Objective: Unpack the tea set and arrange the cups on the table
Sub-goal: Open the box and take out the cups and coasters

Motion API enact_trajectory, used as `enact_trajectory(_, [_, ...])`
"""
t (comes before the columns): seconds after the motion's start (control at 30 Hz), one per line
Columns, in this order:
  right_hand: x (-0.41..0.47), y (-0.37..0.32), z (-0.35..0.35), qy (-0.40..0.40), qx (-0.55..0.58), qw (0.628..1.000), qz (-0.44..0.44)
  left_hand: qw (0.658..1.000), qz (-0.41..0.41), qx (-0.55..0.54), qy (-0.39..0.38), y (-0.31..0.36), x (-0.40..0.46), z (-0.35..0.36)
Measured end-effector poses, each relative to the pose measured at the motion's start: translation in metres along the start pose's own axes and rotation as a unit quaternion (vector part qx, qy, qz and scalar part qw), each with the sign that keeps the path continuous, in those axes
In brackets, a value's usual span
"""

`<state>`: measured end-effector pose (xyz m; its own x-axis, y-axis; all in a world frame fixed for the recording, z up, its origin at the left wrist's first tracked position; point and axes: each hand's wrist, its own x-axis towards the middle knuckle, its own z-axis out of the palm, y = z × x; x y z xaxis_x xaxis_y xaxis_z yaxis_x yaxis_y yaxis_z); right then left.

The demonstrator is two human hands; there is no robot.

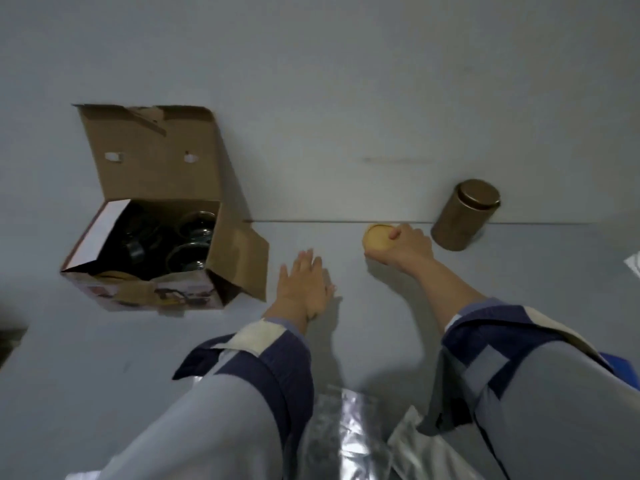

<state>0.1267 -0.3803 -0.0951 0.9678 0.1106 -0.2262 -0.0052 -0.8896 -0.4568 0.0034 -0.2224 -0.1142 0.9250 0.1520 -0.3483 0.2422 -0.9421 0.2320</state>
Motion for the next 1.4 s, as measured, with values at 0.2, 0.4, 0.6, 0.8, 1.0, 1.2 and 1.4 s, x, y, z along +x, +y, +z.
enact_trajectory(0.2, [0.039,0.064,-0.007,0.040,0.037,0.998,0.034,0.996,-0.028,-0.043,-0.072,0.042,0.021,0.050])
enact_trajectory(0.4, [0.078,0.069,0.013,0.046,0.030,0.998,0.007,0.993,-0.046,-0.027,-0.101,0.047,0.034,0.060])
enact_trajectory(0.6, [0.104,0.071,0.028,0.057,-0.030,0.998,-0.021,0.993,-0.039,-0.006,-0.107,0.045,0.034,0.062])
enact_trajectory(0.8, [0.112,0.059,0.023,-0.016,-0.089,0.996,-0.007,0.994,-0.039,0.000,-0.105,0.043,0.033,0.063])
enact_trajectory(1.0, [0.099,0.038,-0.009,-0.096,-0.212,0.973,-0.010,0.994,-0.028,-0.002,-0.103,0.040,0.034,0.060])
enact_trajectory(1.2, [0.050,0.002,-0.009,-0.079,-0.233,0.965,-0.087,0.999,0.010,-0.031,0.003,0.015,0.029,0.017])
enact_trajectory(1.4, [-0.015,-0.078,0.013,-0.085,-0.165,0.973,-0.141,0.977,-0.014,-0.068,0.203,-0.052,-0.015,-0.046])
